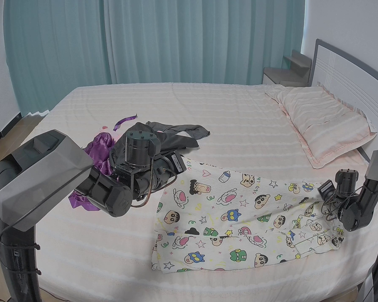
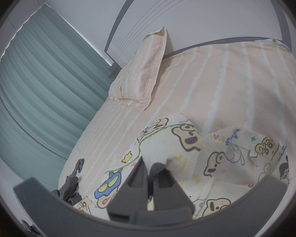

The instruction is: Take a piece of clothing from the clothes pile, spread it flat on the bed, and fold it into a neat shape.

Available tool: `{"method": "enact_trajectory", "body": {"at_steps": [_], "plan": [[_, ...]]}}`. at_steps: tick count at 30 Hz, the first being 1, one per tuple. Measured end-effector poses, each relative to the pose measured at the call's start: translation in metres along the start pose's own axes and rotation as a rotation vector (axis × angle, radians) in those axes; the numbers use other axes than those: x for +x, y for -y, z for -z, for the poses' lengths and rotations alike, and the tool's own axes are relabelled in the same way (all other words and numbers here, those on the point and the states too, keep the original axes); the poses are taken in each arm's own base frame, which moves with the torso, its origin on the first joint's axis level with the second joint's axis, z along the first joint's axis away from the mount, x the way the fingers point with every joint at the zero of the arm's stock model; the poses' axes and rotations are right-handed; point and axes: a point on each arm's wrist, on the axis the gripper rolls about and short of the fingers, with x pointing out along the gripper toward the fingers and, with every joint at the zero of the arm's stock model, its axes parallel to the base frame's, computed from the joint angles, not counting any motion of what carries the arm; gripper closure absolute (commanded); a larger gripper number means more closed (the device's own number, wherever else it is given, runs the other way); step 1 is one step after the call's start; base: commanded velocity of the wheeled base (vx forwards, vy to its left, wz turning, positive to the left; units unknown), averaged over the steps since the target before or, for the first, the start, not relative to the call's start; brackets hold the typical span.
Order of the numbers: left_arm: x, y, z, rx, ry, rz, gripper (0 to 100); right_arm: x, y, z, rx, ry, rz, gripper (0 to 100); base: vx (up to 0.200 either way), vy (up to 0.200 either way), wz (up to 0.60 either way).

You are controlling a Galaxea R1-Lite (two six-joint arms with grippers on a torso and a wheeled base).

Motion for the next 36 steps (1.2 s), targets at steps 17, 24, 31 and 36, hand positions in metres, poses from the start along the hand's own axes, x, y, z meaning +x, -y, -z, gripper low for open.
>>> {"method": "enact_trajectory", "body": {"at_steps": [17, 24, 31, 36], "plan": [[-0.013, -0.026, 0.037, 0.044, -0.117, -0.106, 100, -0.019, 0.013, 0.010, -0.041, -0.072, 0.030, 100, 0.000, 0.000, 0.00], [-0.022, -0.036, 0.051, 0.054, -0.149, -0.126, 100, -0.028, 0.022, 0.019, -0.065, -0.117, 0.061, 100, 0.000, 0.000, 0.00], [-0.033, -0.047, 0.071, 0.072, -0.191, -0.137, 100, -0.034, 0.030, 0.025, -0.083, -0.150, 0.093, 100, 0.000, 0.000, 0.00], [-0.040, -0.055, 0.093, 0.082, -0.238, -0.147, 100, -0.037, 0.036, 0.030, -0.090, -0.179, 0.111, 100, 0.000, 0.000, 0.00]]}}
